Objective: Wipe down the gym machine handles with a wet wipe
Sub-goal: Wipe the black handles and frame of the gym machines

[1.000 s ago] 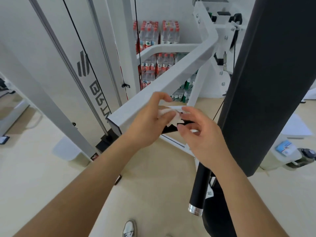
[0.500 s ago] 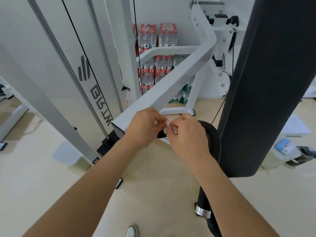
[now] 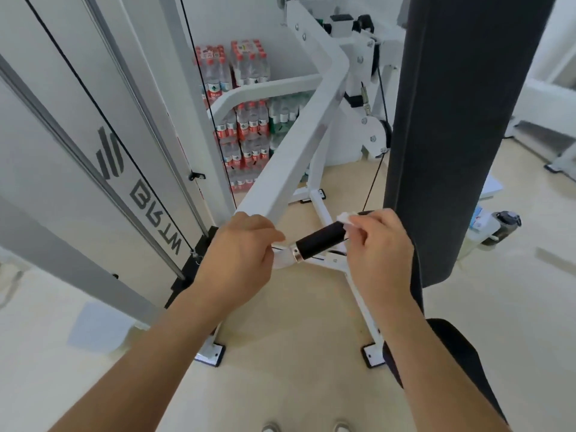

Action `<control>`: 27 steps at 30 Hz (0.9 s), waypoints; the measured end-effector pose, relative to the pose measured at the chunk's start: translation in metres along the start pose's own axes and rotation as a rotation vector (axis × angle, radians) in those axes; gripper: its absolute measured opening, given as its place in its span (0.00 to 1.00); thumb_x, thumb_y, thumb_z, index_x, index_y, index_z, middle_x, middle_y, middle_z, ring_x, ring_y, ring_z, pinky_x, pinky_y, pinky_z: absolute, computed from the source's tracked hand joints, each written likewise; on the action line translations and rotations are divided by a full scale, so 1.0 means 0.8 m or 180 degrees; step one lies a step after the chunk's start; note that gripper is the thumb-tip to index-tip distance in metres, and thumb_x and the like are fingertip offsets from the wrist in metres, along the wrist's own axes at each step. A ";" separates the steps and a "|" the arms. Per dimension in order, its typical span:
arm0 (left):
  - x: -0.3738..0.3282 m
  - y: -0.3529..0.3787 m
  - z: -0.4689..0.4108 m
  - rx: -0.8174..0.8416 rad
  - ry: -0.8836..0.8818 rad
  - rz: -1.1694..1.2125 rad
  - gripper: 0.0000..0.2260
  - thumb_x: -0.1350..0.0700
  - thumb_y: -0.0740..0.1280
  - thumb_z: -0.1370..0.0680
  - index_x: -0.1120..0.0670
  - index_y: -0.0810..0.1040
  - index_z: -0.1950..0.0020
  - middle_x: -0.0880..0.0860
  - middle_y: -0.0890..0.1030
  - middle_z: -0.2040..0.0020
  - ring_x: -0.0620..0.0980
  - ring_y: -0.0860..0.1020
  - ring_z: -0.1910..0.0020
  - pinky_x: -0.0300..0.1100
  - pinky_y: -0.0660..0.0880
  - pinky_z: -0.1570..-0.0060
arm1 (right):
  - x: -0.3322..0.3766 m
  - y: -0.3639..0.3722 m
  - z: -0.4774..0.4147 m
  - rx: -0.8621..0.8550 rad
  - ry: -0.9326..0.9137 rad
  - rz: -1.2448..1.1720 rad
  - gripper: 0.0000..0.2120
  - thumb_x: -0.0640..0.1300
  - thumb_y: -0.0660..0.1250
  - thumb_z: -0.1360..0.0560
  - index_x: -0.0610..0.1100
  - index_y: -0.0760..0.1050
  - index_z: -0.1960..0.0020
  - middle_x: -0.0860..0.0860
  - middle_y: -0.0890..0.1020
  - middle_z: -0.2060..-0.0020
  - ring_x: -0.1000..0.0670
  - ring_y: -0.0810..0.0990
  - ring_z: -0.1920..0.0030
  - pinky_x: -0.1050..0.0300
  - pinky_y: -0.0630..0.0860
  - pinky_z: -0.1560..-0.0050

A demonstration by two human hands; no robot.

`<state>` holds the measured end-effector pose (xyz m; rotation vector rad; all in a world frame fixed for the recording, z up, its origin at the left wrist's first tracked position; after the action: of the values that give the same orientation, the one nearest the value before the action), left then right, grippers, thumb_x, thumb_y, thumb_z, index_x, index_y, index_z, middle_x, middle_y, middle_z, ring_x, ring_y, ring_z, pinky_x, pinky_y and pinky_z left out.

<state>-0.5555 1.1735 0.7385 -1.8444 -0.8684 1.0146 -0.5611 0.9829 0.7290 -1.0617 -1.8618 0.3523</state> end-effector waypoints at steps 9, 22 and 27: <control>0.002 0.006 0.002 -0.0017 0.0094 0.0265 0.15 0.59 0.63 0.28 0.51 0.81 0.43 0.49 0.83 0.49 0.54 0.79 0.53 0.49 0.77 0.53 | 0.033 0.018 0.011 0.0119 -0.0010 0.0172 0.07 0.33 0.70 0.30 0.40 0.83 0.53 0.46 0.79 0.60 0.47 0.78 0.67 0.59 0.75 0.66; -0.020 0.010 -0.027 0.1084 -0.0023 0.0952 0.08 0.52 0.61 0.22 0.46 0.80 0.49 0.45 0.83 0.56 0.42 0.78 0.56 0.42 0.75 0.52 | 0.063 0.028 0.026 0.1556 -0.0093 0.0461 0.18 0.32 0.60 0.25 0.47 0.78 0.41 0.50 0.79 0.52 0.48 0.77 0.53 0.57 0.73 0.54; -0.027 0.023 -0.024 0.1017 -0.0051 0.0336 0.10 0.44 0.61 0.21 0.49 0.74 0.55 0.50 0.75 0.65 0.47 0.72 0.69 0.44 0.71 0.65 | 0.030 -0.002 0.058 0.1036 0.0967 -0.0718 0.17 0.33 0.60 0.23 0.48 0.82 0.46 0.63 0.80 0.64 0.61 0.78 0.60 0.67 0.74 0.58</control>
<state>-0.5447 1.1412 0.7345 -1.6244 -0.5831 1.1623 -0.6053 1.0093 0.7198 -0.6380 -1.5668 0.3276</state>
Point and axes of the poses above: each hand's wrist, its own z-axis away from the middle knuckle, its own y-axis out of the palm, x = y × z, the point moved 4 cm from there along -z, towards the middle knuckle
